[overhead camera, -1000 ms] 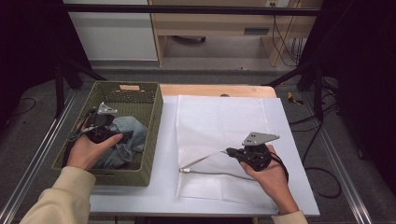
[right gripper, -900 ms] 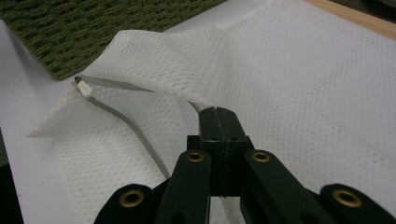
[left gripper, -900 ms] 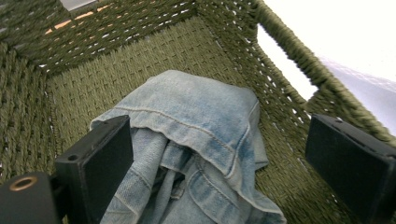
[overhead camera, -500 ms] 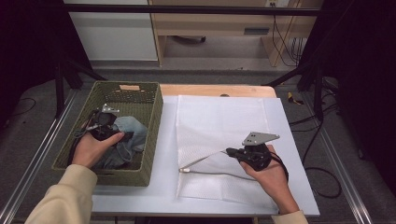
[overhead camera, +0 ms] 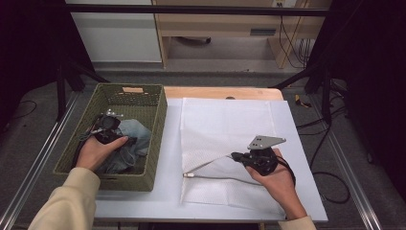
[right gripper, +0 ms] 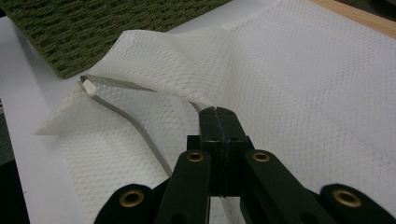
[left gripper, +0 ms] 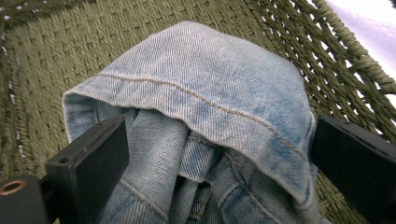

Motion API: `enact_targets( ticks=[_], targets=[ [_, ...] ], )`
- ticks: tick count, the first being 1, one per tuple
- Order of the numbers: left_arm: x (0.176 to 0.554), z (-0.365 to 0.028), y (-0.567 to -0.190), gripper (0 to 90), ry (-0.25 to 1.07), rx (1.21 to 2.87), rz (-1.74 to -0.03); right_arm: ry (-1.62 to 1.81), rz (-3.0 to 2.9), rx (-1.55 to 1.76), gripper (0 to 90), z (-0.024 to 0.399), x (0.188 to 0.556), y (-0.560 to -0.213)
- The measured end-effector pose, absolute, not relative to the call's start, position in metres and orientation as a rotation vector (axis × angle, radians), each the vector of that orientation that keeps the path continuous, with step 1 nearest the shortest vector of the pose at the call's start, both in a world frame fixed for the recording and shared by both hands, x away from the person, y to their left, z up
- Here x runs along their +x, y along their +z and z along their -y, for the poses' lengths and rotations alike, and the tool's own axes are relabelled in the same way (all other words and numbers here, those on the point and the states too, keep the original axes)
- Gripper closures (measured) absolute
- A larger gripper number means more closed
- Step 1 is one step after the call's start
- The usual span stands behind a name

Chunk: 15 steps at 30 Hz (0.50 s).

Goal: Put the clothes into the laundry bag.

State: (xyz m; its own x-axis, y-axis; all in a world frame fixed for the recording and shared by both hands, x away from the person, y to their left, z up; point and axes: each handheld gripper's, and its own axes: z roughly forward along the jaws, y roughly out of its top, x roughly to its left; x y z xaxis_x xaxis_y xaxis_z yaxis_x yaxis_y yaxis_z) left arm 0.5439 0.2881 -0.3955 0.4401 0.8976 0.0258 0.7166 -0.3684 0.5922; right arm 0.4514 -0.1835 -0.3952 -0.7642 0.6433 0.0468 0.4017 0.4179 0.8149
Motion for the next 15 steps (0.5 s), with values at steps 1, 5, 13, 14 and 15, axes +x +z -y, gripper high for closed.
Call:
enact_targets(
  ticks=[1, 5, 13, 14, 15],
  targets=[
    [0.545, -0.288, -0.396, 3.0, 0.471, 2.198, -1.352, 1.268, -2.402, 0.91, 90.0, 0.184, 0.451, -0.395],
    [0.547, -0.288, -0.401, 1.8, 0.442, 2.212, -1.358, 1.268, -2.407, 0.909, 90.0, 0.183, 0.451, -0.395],
    [0.552, -0.284, -0.412, 2.4, 0.401, 2.26, -1.362, 1.262, -2.417, 0.902, 90.0, 0.183, 0.451, -0.396],
    [0.553, -0.284, -0.413, 2.9, 0.381, 2.255, -1.373, 1.262, -2.418, 0.902, 90.0, 0.183, 0.452, -0.396],
    [0.553, -0.284, -0.413, 4.3, 0.365, 2.254, -1.382, 1.261, -2.419, 0.902, 90.0, 0.183, 0.452, -0.396]
  ],
)
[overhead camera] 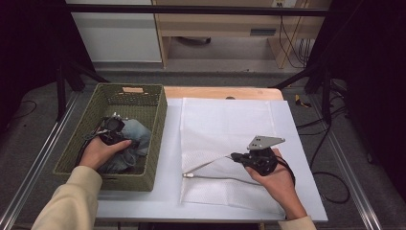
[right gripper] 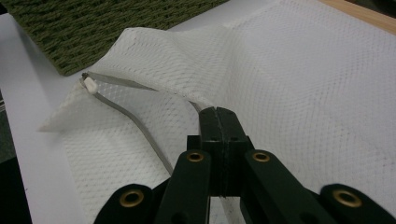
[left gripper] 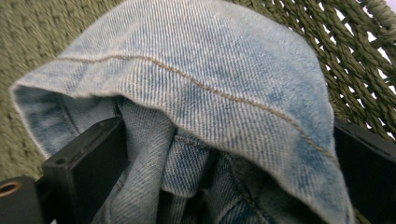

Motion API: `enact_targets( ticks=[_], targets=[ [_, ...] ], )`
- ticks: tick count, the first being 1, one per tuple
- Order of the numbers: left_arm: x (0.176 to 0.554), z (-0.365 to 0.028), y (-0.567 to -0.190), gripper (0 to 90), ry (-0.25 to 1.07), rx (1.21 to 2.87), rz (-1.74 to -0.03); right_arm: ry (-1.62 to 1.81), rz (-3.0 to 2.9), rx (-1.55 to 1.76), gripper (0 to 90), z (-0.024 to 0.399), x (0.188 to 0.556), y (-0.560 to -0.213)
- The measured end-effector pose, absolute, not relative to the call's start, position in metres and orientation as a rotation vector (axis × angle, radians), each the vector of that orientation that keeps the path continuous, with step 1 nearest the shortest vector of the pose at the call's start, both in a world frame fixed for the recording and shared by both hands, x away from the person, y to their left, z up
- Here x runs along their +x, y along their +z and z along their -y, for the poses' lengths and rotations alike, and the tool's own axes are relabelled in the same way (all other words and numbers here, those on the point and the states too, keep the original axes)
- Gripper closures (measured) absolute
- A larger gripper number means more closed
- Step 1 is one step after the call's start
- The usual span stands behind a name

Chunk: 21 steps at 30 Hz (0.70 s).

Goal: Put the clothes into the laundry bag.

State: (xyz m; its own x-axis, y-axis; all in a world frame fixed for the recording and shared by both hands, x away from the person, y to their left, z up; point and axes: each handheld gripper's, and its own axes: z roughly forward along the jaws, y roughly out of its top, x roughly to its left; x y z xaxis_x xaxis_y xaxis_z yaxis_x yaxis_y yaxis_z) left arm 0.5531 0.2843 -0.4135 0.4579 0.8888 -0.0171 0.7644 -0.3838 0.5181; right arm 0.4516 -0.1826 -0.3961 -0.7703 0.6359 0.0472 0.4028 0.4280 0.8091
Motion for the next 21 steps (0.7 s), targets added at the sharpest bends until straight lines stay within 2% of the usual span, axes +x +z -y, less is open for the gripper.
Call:
enact_targets(
  ticks=[4, 8, 10, 14, 21],
  targets=[
    [0.553, -0.287, -0.413, 18.4, 0.322, 2.274, -1.374, 1.259, -2.422, 0.903, 90.0, 0.182, 0.452, -0.396],
    [0.549, -0.285, -0.406, 50.2, 0.341, 2.29, -1.333, 1.253, -2.427, 0.902, 90.0, 0.182, 0.451, -0.396],
    [0.546, -0.284, -0.402, 58.1, 0.363, 2.295, -1.327, 1.241, -2.432, 0.896, 90.0, 0.182, 0.451, -0.396],
    [0.538, -0.289, -0.39, 63.3, 0.429, 2.258, -1.32, 1.226, -2.443, 0.893, 90.0, 0.181, 0.451, -0.394],
    [0.518, -0.305, -0.363, 65.2, 0.55, 2.1, -1.29, 1.195, -2.503, 0.869, 90.0, 0.18, 0.455, -0.384]
  ],
)
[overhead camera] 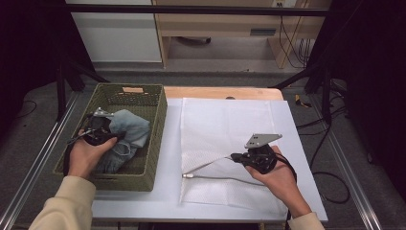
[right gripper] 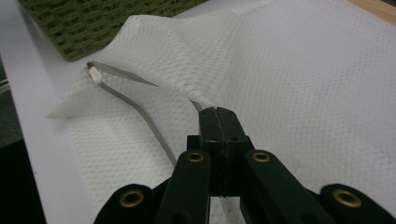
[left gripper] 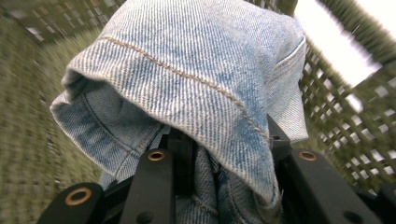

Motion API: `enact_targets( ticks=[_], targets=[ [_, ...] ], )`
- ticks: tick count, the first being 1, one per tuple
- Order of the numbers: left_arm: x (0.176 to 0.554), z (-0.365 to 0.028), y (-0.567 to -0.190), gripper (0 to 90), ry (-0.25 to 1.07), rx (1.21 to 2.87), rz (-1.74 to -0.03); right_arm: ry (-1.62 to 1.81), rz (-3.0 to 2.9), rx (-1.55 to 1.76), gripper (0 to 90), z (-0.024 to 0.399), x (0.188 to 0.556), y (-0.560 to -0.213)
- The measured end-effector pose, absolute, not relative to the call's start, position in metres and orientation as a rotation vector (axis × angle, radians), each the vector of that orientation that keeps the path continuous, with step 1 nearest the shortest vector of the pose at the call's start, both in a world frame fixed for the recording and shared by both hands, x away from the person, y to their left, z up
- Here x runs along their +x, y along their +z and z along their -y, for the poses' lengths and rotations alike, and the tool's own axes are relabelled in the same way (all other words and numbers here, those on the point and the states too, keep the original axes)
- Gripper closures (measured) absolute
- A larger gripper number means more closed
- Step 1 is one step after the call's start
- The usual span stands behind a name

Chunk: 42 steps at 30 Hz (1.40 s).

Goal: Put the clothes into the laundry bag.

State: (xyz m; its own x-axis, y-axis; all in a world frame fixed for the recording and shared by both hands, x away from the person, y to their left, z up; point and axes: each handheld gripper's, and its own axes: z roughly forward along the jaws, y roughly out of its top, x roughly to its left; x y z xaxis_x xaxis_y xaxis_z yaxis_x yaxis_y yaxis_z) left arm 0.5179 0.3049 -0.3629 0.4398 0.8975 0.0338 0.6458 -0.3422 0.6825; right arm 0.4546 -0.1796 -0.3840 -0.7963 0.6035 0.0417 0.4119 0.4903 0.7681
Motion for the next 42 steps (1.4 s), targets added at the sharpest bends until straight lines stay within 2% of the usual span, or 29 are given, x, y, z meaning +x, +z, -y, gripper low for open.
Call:
enact_targets(
  ticks=[4, 10, 26, 42],
  targets=[
    [0.508, -0.31, -0.349, 66.1, 0.595, 2.025, -1.267, 1.183, -2.534, 0.899, 90.0, 0.181, 0.46, -0.382],
    [0.503, -0.311, -0.341, 66.2, 0.615, 1.995, -1.237, 1.168, -2.561, 0.925, 90.0, 0.18, 0.464, -0.383],
    [0.492, -0.302, -0.325, 66.2, 0.656, 1.982, -1.164, 1.158, -2.573, 0.926, 90.0, 0.175, 0.466, -0.385],
    [0.465, -0.279, -0.285, 66.2, 0.721, 1.956, -1.032, 1.163, -2.584, 0.908, 90.0, 0.173, 0.464, -0.377]
  ],
)
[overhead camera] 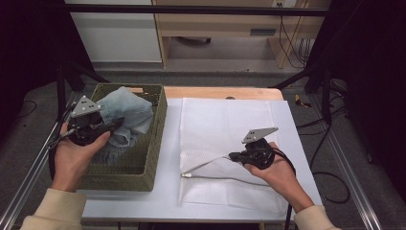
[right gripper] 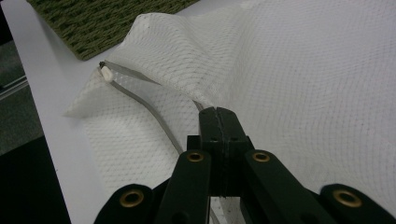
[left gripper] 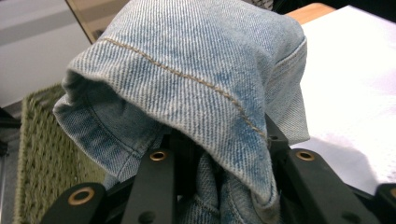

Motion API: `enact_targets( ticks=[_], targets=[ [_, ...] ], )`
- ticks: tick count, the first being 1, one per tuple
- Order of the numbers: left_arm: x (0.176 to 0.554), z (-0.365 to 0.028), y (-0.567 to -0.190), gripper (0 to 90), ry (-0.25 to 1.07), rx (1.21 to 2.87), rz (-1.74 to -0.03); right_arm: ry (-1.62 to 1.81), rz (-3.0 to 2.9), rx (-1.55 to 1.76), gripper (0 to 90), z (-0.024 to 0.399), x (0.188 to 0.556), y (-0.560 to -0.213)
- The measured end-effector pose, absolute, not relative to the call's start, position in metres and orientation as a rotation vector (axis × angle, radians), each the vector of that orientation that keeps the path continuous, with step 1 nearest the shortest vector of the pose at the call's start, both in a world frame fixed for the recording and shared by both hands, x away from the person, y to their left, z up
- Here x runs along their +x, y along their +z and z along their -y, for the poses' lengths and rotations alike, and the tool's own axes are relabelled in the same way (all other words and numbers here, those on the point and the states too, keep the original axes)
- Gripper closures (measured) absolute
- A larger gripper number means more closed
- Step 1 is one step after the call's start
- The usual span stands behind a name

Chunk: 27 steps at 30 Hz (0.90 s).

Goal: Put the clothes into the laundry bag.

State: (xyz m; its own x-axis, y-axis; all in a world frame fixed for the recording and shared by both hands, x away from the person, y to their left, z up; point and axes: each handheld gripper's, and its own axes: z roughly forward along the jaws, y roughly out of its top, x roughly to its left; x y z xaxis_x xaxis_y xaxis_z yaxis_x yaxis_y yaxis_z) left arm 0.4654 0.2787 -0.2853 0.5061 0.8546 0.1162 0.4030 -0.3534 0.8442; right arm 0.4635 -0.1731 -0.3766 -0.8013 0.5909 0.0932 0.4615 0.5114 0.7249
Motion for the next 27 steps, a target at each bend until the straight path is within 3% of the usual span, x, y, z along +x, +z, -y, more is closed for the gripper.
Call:
enact_targets(
  ticks=[27],
  targets=[
    [0.425, -0.189, -0.26, 66.2, 0.635, 1.983, -0.745, 1.162, -2.595, 0.928, 90.0, 0.171, 0.47, -0.366]
  ],
)
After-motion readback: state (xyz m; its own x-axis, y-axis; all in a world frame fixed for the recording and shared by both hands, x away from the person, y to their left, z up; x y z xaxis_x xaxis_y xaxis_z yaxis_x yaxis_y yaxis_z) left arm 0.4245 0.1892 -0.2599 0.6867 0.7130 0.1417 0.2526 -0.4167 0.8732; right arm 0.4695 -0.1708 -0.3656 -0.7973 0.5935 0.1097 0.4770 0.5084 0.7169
